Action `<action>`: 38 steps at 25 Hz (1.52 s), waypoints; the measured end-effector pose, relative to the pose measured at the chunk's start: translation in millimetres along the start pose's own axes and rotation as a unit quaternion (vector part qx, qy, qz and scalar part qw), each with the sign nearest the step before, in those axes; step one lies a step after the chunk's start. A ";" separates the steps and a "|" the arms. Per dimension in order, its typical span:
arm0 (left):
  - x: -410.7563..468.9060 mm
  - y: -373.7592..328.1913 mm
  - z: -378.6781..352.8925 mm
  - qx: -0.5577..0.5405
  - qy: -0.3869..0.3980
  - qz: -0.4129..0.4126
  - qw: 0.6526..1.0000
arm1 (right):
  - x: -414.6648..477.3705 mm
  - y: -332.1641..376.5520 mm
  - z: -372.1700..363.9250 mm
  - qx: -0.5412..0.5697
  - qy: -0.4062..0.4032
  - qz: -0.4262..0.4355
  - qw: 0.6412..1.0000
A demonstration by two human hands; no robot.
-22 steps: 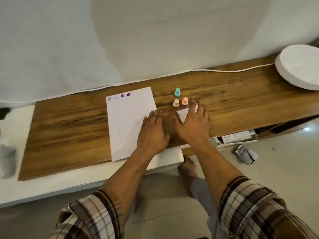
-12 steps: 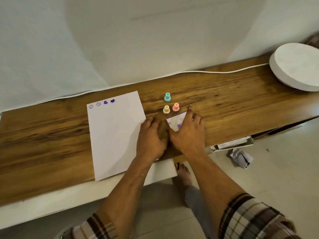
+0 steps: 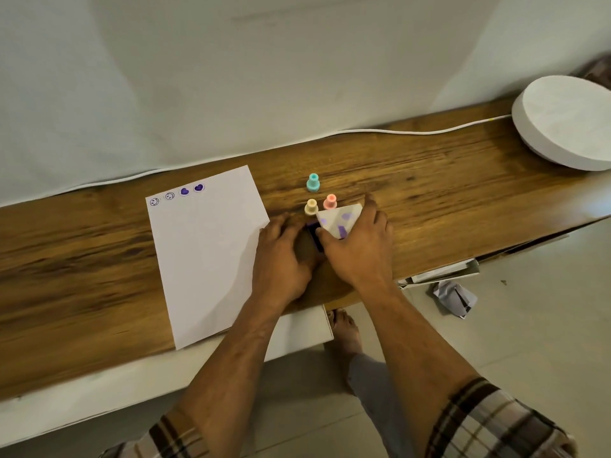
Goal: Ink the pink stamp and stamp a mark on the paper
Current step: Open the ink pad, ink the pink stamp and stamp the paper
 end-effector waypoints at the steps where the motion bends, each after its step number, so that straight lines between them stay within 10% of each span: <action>1: 0.4 -0.3 -0.2 -0.002 0.000 0.001 1.000 | 5.1 -3.3 4.1 -0.003 -0.021 -0.009 1.000; 13: -1.9 2.4 1.4 0.015 0.026 -0.009 1.000 | 41.0 -24.3 15.4 -0.051 -0.054 -0.082 0.994; 20: -5.0 9.0 7.7 0.029 0.025 -0.010 0.999 | 24.3 42.2 -3.6 -0.043 -0.058 0.147 0.987; 35: -2.6 16.1 28.2 0.039 0.031 0.004 0.999 | 40.4 24.4 -7.3 -0.060 -0.022 0.070 0.996; 38: 1.2 8.2 37.1 -0.008 0.004 0.025 1.000 | 37.0 23.8 3.8 0.084 -0.032 0.020 0.996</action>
Point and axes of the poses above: each hand's wrist, its own x-axis towards the middle knuckle, its own z-axis out of the back of the hand, y = z × x, the point moved 3 cm from there along x, towards the middle knuckle, and after that the axes turned 2 degrees about -y, right-handed, at the moved point
